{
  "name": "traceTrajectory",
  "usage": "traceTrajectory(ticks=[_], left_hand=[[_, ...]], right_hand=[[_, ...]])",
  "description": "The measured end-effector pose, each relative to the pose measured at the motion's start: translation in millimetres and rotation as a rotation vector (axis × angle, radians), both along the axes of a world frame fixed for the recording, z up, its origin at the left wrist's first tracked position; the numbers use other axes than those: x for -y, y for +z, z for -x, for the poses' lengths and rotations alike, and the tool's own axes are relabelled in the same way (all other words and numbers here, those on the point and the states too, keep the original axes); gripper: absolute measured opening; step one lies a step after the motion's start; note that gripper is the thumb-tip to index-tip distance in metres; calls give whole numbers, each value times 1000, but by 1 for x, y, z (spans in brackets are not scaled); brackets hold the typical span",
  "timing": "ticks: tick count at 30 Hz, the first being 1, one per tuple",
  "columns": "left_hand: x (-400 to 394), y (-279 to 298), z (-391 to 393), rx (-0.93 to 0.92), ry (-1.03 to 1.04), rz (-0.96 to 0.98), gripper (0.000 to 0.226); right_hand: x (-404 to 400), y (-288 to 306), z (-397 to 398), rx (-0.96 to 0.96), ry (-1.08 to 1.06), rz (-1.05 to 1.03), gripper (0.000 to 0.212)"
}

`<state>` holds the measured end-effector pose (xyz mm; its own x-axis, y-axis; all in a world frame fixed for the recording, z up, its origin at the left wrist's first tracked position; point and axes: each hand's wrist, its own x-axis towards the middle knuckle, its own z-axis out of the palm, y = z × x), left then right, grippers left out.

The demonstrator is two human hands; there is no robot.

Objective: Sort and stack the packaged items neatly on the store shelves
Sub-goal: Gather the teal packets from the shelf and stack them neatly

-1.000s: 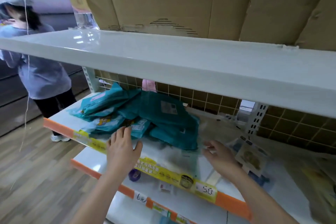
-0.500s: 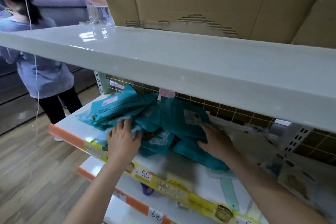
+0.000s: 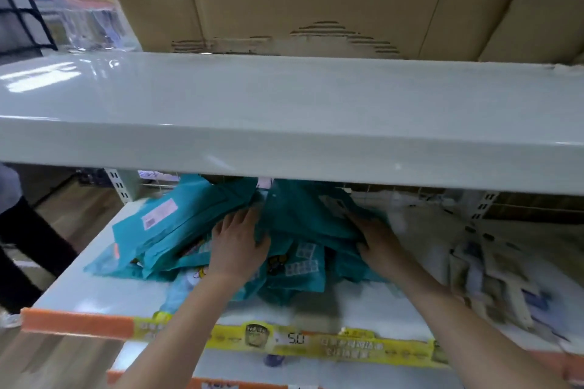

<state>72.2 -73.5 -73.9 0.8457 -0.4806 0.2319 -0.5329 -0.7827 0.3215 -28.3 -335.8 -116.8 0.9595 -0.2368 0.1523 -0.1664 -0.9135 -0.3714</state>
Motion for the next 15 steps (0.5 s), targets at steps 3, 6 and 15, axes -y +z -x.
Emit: traceTrajectory(ticks=[3, 6, 15], left_hand=[[12, -3, -6, 105, -165, -103, 59], [29, -7, -13, 182, -267, -274, 62], [65, -4, -18, 325, -477, -240, 30]], right_hand=[[-18, 22, 6, 128, -79, -95, 42], [-27, 38, 17, 175, -245, -206, 35], [-17, 61, 69, 391, -602, -290, 31]])
